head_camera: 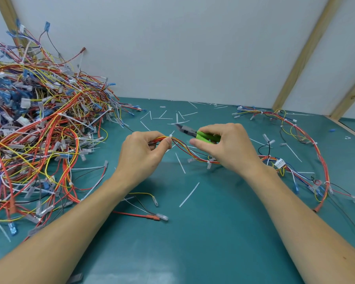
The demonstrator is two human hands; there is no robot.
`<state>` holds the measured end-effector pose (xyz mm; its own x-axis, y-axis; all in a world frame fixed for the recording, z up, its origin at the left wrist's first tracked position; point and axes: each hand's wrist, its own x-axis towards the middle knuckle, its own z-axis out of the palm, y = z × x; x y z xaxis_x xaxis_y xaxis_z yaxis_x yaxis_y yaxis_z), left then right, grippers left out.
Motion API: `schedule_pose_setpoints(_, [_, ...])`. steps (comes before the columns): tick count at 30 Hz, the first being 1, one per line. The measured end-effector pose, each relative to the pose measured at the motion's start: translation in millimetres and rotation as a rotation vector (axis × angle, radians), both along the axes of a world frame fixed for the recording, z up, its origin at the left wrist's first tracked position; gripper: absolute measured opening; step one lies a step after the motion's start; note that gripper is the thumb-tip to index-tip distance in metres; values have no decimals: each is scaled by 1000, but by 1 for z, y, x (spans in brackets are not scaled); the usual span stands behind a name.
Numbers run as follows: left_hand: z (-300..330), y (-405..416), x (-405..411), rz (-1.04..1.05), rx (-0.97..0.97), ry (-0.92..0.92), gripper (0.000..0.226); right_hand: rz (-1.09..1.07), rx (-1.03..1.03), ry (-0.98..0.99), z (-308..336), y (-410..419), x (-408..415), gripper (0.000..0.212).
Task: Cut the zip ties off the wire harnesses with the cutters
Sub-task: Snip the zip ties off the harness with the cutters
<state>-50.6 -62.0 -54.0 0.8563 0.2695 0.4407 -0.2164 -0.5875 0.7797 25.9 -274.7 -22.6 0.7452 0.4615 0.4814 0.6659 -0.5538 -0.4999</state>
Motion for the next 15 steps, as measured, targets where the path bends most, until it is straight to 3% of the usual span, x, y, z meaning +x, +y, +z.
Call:
schedule_pose_setpoints(4, [-1, 1, 1, -21, 7, 3, 26, -16, 264, 251, 2, 9, -5, 16])
schedule_pose_setpoints(7, [-1, -1, 1, -77, -5, 6, 27, 91, 317, 400, 2, 18, -14, 19])
schedule_pose_setpoints(12, [1, -5, 0, -196, -13, -22, 26, 117, 275, 414, -6, 26, -19, 25])
schedule_pose_setpoints(15, [4, -3, 1, -181, -159, -41, 41, 120, 412, 449, -1, 22, -14, 29])
